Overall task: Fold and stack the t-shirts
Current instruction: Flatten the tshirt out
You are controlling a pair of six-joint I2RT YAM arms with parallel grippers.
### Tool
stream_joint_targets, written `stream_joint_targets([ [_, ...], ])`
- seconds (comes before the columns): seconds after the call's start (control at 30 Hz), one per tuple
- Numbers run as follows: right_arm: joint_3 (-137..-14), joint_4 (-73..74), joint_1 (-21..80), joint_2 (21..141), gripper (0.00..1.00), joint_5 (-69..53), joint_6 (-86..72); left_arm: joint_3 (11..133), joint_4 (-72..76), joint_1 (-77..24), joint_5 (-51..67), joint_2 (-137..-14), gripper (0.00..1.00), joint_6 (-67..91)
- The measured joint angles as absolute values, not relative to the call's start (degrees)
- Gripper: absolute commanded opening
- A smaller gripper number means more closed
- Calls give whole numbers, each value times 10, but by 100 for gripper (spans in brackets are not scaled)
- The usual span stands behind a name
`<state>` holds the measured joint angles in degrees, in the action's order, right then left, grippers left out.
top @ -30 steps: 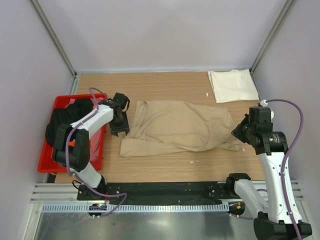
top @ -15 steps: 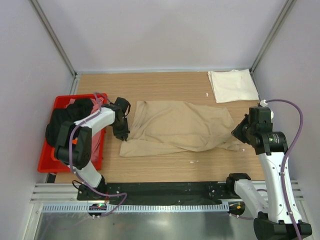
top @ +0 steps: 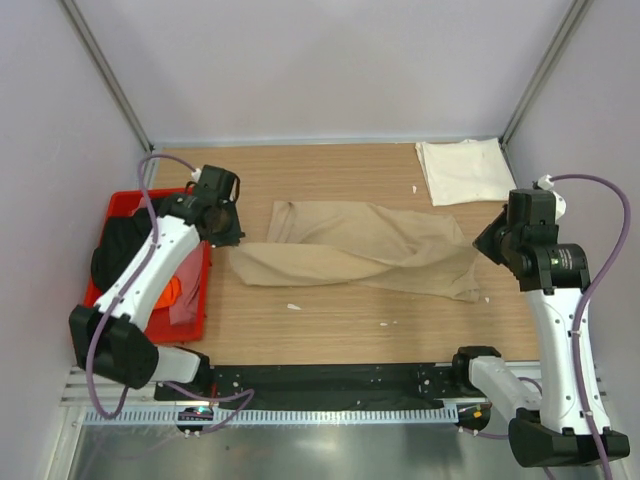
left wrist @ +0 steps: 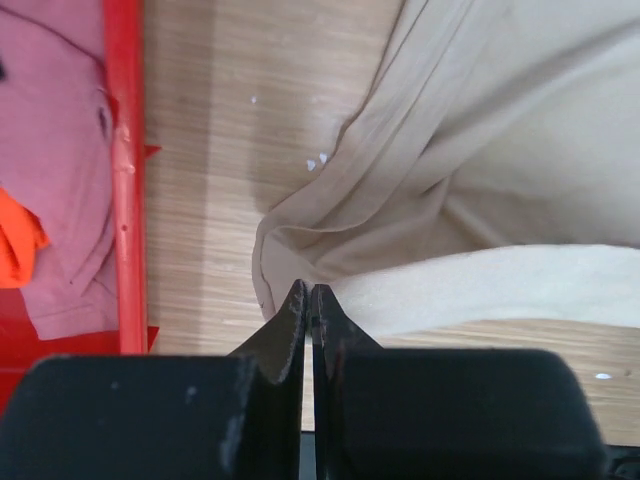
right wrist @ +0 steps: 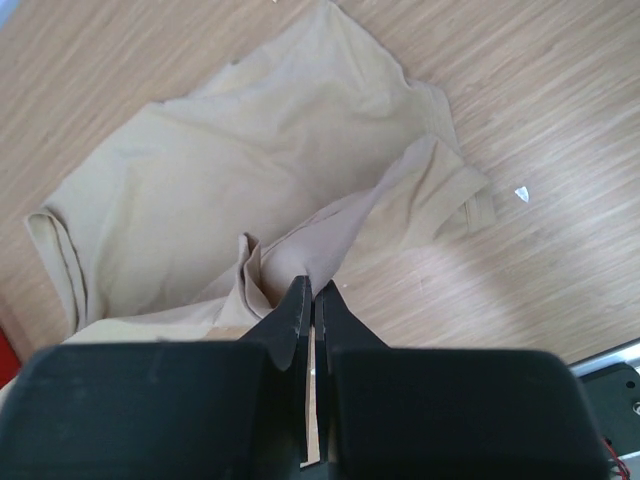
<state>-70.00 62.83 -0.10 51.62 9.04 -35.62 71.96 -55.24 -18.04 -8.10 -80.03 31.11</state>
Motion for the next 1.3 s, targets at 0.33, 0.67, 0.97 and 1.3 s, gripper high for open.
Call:
stream_joint_targets([
  [0.33,-836,659,-1,543,1,110,-366,747,-598,-180,-121,-687,0,320],
  [0.67,-1191,623,-1,588,1,124,-399,1018,-536,-180,-128,-562,0,346],
  [0.97,-1283,552,-1,465,1,115,-409,1090,-460,-180,-83,-462,0,374],
  [1.3,-1275,552,-1,501,1,99,-404,1037,-442,-180,-71,-479,0,353],
])
